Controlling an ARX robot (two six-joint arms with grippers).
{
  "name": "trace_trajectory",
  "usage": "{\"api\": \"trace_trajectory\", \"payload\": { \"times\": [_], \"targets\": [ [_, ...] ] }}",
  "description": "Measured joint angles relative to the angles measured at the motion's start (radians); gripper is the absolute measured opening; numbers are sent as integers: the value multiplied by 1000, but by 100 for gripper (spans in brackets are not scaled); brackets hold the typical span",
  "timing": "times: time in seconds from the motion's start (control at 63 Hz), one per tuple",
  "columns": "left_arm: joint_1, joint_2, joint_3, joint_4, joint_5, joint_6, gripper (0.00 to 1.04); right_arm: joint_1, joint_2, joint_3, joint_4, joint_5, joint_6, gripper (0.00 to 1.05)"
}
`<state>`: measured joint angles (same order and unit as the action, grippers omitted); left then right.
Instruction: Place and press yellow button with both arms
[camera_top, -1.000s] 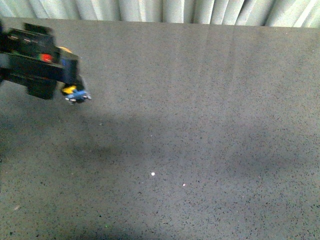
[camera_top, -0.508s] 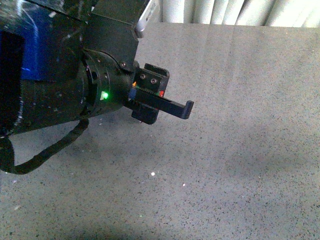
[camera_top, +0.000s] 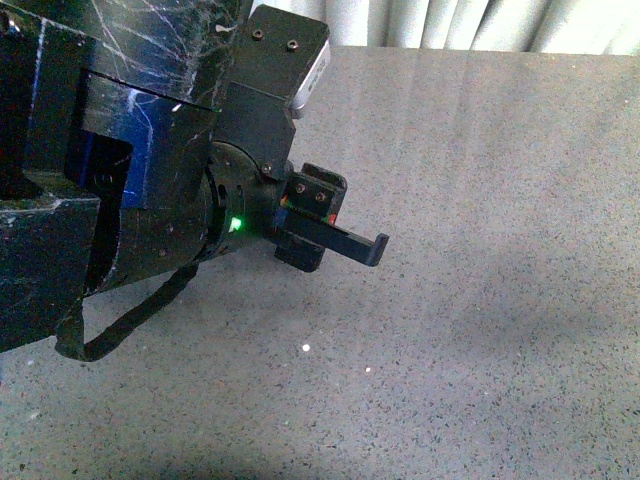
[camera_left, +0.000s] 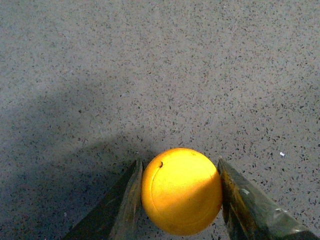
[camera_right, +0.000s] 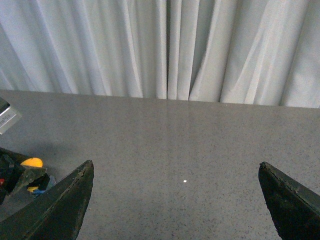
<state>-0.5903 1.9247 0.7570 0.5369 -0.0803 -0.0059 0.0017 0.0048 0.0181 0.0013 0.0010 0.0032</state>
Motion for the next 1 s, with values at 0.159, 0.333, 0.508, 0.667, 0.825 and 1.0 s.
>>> {"api": "trace_trajectory", "payload": {
  "times": [0.159,0.333,0.508,0.667,0.825,1.0],
  "targets": [
    [-3,16,0,18,-7,4,46,0,0,0,0,0,0,96],
    [-3,26,-3,23,-10,5,71,0,0,0,0,0,0,96],
    [-2,20,-18,28,-9,6,97,0,0,0,0,0,0,96],
    [7,-31,-65,32,-1,1,96,0,0,0,0,0,0,96],
    [35,-203,-192,48,42,-12,96,0,0,0,0,0,0,96],
    [186,-515,-362,-32,166,-93,96,0,0,0,0,0,0,96]
  ]
}}
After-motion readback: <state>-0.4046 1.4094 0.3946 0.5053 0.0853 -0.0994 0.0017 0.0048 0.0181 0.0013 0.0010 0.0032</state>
